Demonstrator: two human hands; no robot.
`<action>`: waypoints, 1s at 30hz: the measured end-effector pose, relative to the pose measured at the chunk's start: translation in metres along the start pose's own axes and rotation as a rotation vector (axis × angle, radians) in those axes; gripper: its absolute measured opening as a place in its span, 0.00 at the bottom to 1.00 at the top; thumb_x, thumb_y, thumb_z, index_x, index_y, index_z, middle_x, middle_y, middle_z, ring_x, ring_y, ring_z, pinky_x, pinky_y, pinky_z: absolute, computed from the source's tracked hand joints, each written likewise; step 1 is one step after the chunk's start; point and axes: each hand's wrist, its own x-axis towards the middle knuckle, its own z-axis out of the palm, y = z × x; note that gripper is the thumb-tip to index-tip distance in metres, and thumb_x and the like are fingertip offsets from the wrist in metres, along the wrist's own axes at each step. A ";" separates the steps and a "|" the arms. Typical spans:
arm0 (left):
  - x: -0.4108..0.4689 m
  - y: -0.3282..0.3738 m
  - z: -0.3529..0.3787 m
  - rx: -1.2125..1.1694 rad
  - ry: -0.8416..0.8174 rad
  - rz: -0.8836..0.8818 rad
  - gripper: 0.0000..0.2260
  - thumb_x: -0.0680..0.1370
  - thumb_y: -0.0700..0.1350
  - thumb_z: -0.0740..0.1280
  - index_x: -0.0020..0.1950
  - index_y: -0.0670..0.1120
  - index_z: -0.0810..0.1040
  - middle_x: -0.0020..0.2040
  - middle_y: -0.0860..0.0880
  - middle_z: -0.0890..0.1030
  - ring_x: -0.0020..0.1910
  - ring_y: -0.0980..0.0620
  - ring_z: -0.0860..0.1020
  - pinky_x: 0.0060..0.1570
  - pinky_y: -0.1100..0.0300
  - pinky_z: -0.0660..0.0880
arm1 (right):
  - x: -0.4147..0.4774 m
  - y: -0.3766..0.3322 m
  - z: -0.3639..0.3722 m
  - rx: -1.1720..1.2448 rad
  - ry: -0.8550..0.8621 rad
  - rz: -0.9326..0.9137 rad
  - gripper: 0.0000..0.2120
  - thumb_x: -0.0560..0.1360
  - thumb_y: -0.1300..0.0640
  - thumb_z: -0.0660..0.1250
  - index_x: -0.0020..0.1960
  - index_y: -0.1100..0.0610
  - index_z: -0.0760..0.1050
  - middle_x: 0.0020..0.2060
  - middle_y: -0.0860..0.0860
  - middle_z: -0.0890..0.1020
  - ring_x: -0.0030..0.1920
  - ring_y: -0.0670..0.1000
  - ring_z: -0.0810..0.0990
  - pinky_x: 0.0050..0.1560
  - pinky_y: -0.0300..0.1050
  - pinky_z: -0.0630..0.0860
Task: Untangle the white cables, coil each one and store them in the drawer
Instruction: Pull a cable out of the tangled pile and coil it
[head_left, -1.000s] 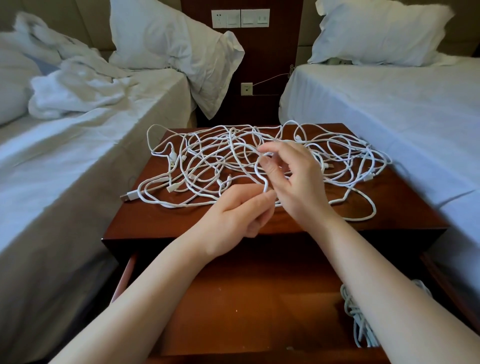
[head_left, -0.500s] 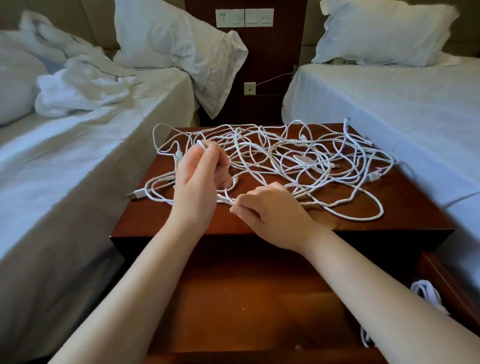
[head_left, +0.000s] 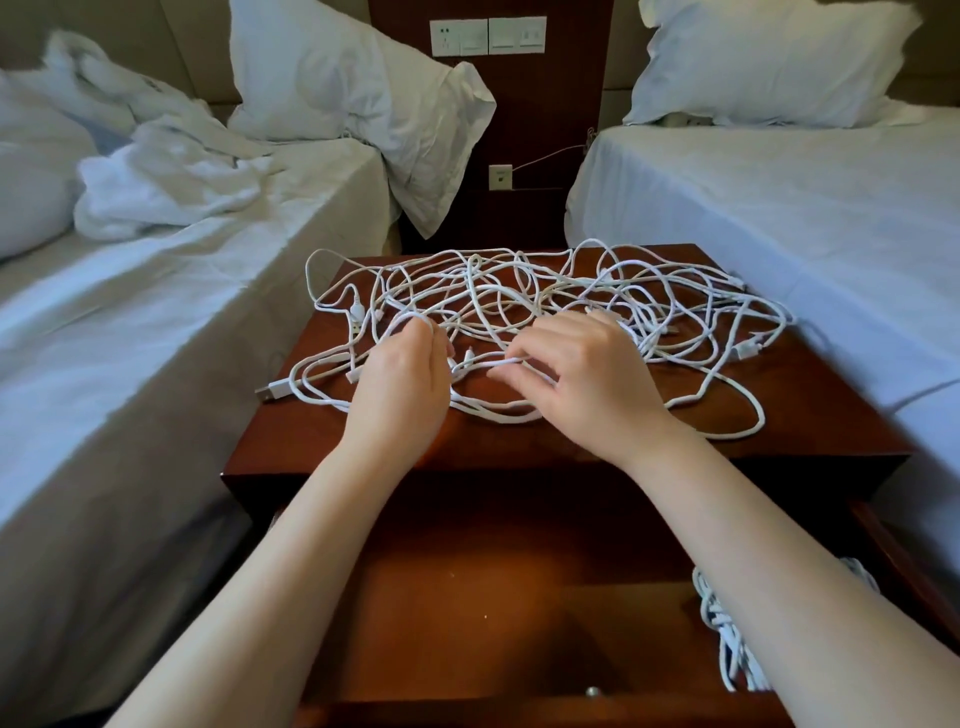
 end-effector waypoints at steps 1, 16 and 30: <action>0.000 0.000 0.000 0.020 -0.031 -0.011 0.16 0.82 0.39 0.57 0.35 0.51 0.62 0.34 0.51 0.74 0.32 0.53 0.72 0.33 0.64 0.65 | 0.001 0.003 -0.002 0.013 0.016 0.008 0.15 0.75 0.46 0.65 0.39 0.57 0.80 0.31 0.47 0.78 0.33 0.46 0.73 0.38 0.46 0.71; -0.008 0.035 -0.005 -0.327 -0.520 -0.141 0.19 0.82 0.50 0.57 0.33 0.47 0.72 0.26 0.55 0.70 0.26 0.60 0.68 0.31 0.66 0.66 | 0.004 0.019 -0.020 -0.067 0.194 0.013 0.15 0.77 0.48 0.65 0.47 0.57 0.85 0.32 0.51 0.78 0.32 0.51 0.75 0.38 0.41 0.64; -0.012 0.046 -0.020 -0.952 -0.892 -0.134 0.15 0.80 0.46 0.55 0.41 0.40 0.76 0.26 0.49 0.73 0.25 0.52 0.69 0.31 0.63 0.68 | -0.005 0.010 -0.007 0.132 -0.044 0.089 0.17 0.78 0.49 0.57 0.56 0.53 0.82 0.40 0.50 0.82 0.38 0.53 0.80 0.36 0.47 0.76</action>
